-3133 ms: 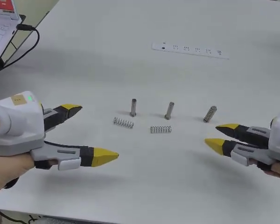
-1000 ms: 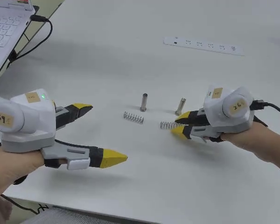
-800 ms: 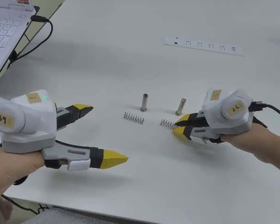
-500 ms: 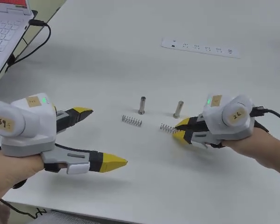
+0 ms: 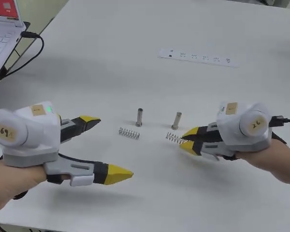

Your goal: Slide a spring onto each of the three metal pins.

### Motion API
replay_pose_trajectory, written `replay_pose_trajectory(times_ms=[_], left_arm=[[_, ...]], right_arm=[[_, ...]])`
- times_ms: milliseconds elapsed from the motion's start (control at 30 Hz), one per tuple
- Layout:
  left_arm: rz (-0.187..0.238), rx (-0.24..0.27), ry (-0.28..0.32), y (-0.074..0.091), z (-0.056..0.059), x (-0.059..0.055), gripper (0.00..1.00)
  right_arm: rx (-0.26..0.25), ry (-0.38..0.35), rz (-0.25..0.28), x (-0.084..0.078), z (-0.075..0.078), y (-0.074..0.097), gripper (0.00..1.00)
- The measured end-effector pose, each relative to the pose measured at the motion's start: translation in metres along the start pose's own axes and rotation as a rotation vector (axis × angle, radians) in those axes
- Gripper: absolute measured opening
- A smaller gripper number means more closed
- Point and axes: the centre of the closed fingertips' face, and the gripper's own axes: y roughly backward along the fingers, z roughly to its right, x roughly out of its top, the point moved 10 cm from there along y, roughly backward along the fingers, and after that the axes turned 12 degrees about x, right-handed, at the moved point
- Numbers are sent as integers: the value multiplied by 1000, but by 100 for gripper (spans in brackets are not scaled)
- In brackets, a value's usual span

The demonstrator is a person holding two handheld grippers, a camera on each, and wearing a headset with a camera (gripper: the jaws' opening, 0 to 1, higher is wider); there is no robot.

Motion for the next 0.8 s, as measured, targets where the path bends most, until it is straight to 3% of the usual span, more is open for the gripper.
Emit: replay_pose_trajectory(times_ms=[100, 400, 633, 800], left_arm=[[-2, -13, -6, -4, 2, 1, 92], [7, -68, -30, -18, 7, 11, 84], [2, -134, -75, -33, 22, 16, 77], [-8, -181, -73, -44, 33, 19, 70]], right_arm=[[-10, 10, 5, 1, 0, 7, 8], [23, 45, 12, 7, -11, 20, 8], [59, 77, 13, 12, -25, 20, 8], [85, 107, -6, 13, -33, 20, 8]])
